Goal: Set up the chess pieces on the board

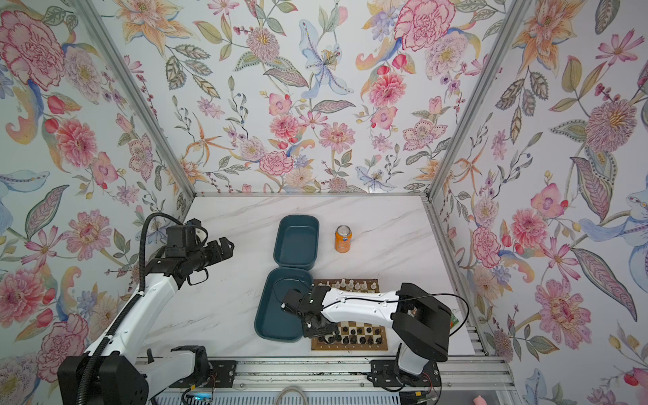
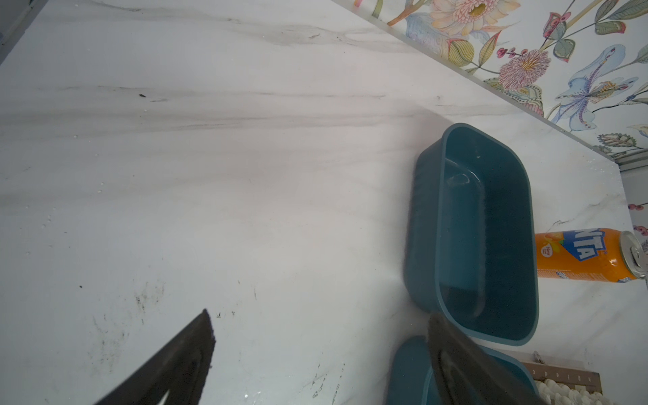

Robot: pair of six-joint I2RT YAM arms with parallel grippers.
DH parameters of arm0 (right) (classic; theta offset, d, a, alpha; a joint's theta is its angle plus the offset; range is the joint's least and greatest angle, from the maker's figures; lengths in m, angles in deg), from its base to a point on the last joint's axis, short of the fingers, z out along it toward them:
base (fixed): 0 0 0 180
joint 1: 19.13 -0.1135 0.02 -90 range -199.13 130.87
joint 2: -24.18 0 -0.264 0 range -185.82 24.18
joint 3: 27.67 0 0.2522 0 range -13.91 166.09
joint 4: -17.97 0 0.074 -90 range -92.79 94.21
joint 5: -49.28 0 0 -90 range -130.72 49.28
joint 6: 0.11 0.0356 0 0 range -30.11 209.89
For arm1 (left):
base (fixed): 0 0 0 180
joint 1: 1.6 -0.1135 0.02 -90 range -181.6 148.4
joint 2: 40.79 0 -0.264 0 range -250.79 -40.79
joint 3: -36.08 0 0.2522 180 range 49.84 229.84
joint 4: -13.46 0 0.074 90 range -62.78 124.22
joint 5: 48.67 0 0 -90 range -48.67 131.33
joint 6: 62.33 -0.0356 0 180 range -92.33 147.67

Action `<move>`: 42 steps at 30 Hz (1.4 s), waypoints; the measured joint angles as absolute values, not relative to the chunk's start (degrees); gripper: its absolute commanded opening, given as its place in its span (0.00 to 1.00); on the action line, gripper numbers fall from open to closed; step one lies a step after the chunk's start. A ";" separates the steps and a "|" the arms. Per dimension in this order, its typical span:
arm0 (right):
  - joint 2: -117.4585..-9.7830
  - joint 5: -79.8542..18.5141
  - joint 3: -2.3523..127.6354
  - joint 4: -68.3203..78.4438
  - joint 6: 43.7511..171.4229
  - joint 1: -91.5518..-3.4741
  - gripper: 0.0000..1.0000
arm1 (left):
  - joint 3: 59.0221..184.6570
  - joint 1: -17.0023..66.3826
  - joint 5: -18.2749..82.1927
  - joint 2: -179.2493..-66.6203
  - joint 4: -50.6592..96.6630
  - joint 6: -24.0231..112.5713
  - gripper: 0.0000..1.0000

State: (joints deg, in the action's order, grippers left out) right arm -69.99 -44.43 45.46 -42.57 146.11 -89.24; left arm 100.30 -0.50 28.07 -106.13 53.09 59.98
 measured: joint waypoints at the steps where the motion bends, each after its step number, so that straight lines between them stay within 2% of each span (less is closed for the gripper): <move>1: -69.86 -44.43 45.46 -42.57 146.11 -89.24 0.26 | 100.30 -0.50 28.07 -106.13 53.09 59.98 0.96; 7: -68.85 -45.13 46.14 -43.34 146.03 -89.21 0.31 | 100.30 -0.50 28.16 -105.98 53.00 59.98 0.97; 10: -68.35 -46.15 48.35 -44.80 145.37 -88.82 0.40 | 100.30 -0.50 28.23 -105.76 52.85 59.98 0.98; 15: -66.01 -48.76 55.43 -48.26 141.74 -85.08 0.68 | 101.30 -0.50 29.19 -105.63 52.63 59.50 0.99; 16: -65.20 -49.45 57.42 -48.96 140.43 -83.68 0.70 | 101.87 -0.47 29.76 -105.63 52.41 59.02 0.99; 19: -62.23 -51.09 63.15 -49.94 135.91 -77.76 0.99 | 103.55 -0.47 31.59 -105.59 51.08 56.66 1.00; 26: -54.60 -55.12 71.78 -50.92 123.45 -57.85 0.99 | 103.71 -0.45 37.63 -101.06 46.86 49.27 0.99; 32: -50.63 -56.30 72.26 -49.96 114.18 -38.44 0.99 | 99.53 -0.45 42.22 -93.43 40.89 43.96 0.99; 38: -42.36 -52.56 55.89 -39.03 107.93 -20.67 0.99 | 90.59 -1.33 44.64 -92.21 30.51 40.33 0.99; 42: -35.76 -51.62 37.70 -25.90 103.41 -18.14 0.99 | 81.00 -2.81 45.47 -93.26 22.31 40.29 0.99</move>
State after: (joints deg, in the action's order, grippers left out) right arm -35.76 -51.62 37.70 -25.90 103.41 -18.14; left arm 81.00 -2.81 45.47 -93.26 22.31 40.29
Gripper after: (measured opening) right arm 0.988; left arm 0.994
